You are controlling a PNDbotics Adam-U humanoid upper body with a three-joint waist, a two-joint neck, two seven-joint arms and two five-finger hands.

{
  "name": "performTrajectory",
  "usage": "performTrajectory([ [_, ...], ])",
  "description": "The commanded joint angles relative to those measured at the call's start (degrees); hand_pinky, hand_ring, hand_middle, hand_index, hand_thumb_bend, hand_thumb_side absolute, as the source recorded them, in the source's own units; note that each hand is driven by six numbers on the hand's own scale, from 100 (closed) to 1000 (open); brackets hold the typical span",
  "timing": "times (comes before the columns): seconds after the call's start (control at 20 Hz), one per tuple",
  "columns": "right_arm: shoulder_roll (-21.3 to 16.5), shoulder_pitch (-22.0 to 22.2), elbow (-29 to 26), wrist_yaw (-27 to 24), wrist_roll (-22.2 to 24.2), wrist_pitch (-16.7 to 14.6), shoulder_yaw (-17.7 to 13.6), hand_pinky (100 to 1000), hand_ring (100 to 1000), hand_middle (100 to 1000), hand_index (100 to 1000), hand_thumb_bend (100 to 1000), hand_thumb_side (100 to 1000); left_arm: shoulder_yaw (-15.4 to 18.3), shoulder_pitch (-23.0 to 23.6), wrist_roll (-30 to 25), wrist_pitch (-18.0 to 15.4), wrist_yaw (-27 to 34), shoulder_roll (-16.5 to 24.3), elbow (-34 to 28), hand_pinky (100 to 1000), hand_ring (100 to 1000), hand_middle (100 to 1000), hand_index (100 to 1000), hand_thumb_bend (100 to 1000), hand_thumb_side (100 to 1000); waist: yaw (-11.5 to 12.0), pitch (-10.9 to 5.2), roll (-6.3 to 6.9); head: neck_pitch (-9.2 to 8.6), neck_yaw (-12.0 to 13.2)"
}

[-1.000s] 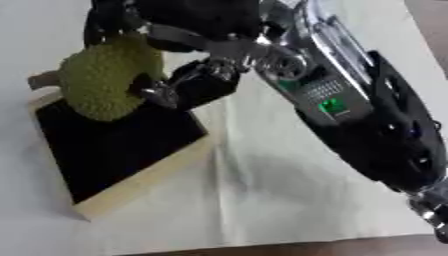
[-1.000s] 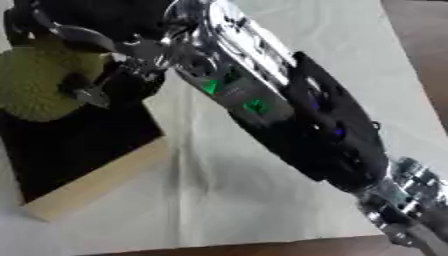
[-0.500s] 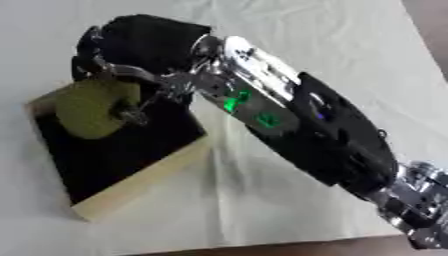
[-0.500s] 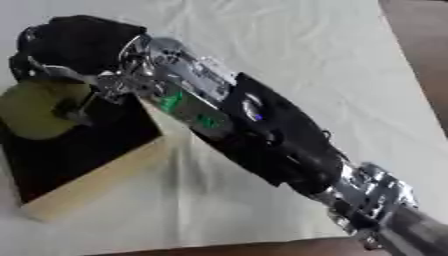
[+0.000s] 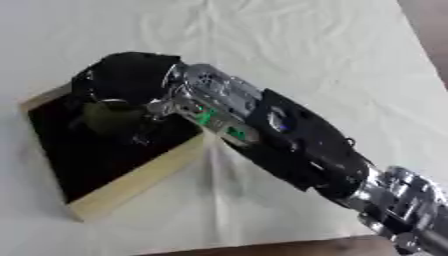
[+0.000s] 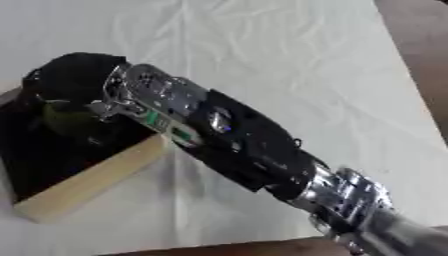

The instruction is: Pick up objects on the table and place them in the box.

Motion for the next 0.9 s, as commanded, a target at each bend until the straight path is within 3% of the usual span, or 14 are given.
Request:
performTrajectory([
  [0.05,-0.95,-0.58,-3.42,-1.65,-0.43,-0.80,-2.14,877,881,854,929,321,260,0.33,-0.30,0.02,-0.07,-0.02,0.60,-0.85,587,622,640,731,939,813,-0.12,-0.75,-0.51,-0.17,0.35],
  [0.25,-3.53,0.32,-9.93,-4.86,-2.19,1.83,-6.56,876,861,834,920,264,264,0.59,-0.03,0.27,-0.05,-0.15,0.73,-0.85,588,622,640,731,938,813,-0.59,-0.96,-0.45,-0.27,1.02],
  [0.3,-4.43,0.69,-12.07,-6.02,-3.11,3.17,-8.12,873,846,824,911,100,344,0.63,0.05,0.34,-0.04,-0.17,0.73,-0.85,588,622,640,731,938,813,-0.71,-1.00,-0.41,-0.34,1.20],
  [0.35,-5.48,1.11,-14.27,-7.57,-4.33,4.80,-9.82,872,838,811,903,210,273,0.68,0.13,0.39,-0.02,-0.20,0.75,-0.85,588,622,640,731,938,813,-0.87,-1.04,-0.37,-0.40,1.43],
  [0.55,-10.86,3.55,-22.65,-17.94,-10.93,12.71,-16.58,868,807,779,884,113,302,0.90,0.42,0.64,0.06,-0.37,0.90,-0.85,589,622,640,731,935,813,-1.60,-1.24,-0.21,-0.52,2.43],
  [0.6,-12.28,4.24,-24.16,-20.93,-12.89,14.30,-18.07,867,802,782,878,100,568,0.93,0.49,0.69,0.09,-0.40,0.92,-0.85,588,622,640,731,935,813,-1.75,-1.27,-0.17,-0.55,2.64],
  [0.65,-13.85,4.99,-24.90,-23.90,-15.37,15.35,-19.68,867,800,772,875,100,353,0.95,0.55,0.73,0.12,-0.43,0.95,-0.85,588,622,640,732,936,813,-1.96,-1.29,-0.10,-0.59,2.94],
  [0.75,-17.15,6.72,-25.45,-29.47,-20.35,15.43,-22.44,867,799,771,873,100,411,0.98,0.65,0.76,0.17,-0.48,1.03,-0.85,589,622,640,732,936,813,-2.30,-1.32,0.04,-0.64,3.39],
  [0.9,-21.73,10.11,-25.60,-36.67,-27.04,13.03,-26.06,870,799,771,870,100,516,1.04,0.73,0.81,0.20,-0.56,1.19,-0.85,589,622,640,732,937,813,-2.81,-1.32,0.29,-0.66,4.10],
])
